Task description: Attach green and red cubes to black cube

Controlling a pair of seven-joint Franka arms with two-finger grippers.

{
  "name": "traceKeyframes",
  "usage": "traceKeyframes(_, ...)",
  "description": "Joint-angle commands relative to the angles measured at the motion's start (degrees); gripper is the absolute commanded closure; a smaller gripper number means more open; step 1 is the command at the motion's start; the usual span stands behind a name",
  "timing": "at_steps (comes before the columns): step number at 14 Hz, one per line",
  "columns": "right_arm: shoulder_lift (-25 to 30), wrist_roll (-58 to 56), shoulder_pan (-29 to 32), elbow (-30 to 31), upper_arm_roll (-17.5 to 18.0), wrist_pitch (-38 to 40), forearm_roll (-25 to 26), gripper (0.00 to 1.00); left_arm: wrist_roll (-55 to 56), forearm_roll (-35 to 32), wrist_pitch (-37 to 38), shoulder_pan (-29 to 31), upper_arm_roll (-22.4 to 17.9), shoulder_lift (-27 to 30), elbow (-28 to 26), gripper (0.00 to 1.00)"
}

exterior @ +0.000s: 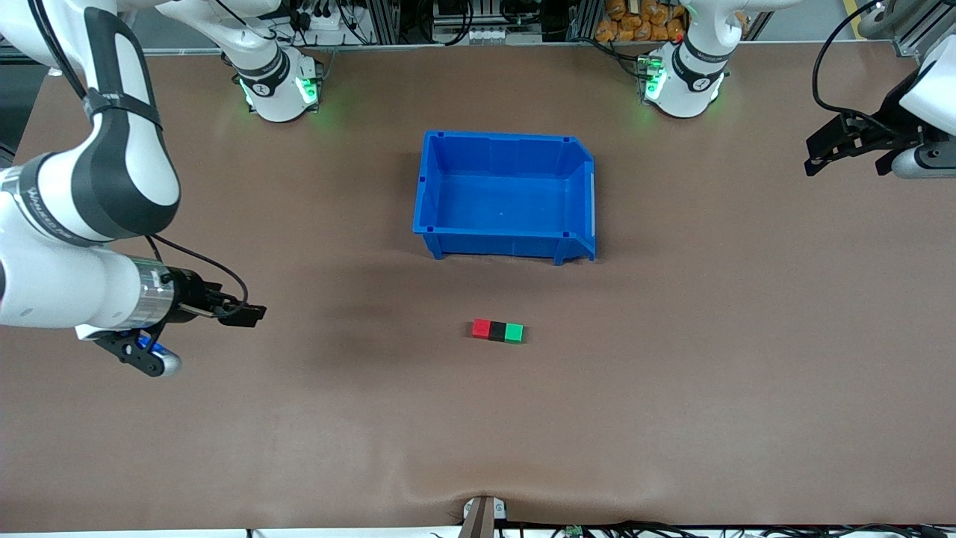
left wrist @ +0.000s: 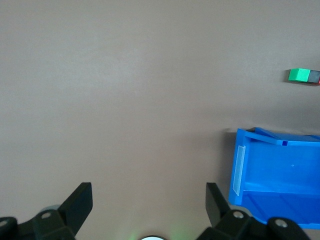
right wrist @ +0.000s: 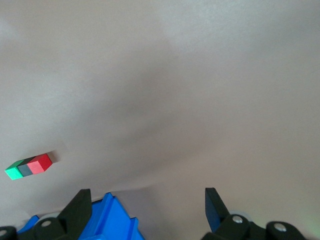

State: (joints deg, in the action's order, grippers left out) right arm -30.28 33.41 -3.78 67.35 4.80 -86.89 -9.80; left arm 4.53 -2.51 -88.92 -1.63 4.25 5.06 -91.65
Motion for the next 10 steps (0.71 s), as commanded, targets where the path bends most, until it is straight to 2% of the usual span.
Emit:
traceKeyframes(1,2.0,-2.4,2.1,1.8,1.4,1.5,1.3,0.0,1.0,-1.0,-0.3,0.0,0.3,-0.1,0.2,0.0)
traceKeyframes(10,5.0,-9.3,3.2,2.0,1.4,4.9,4.1,0.0,1.0,-1.0,-0.3,0.0,0.2,-0.1,0.2,0.0)
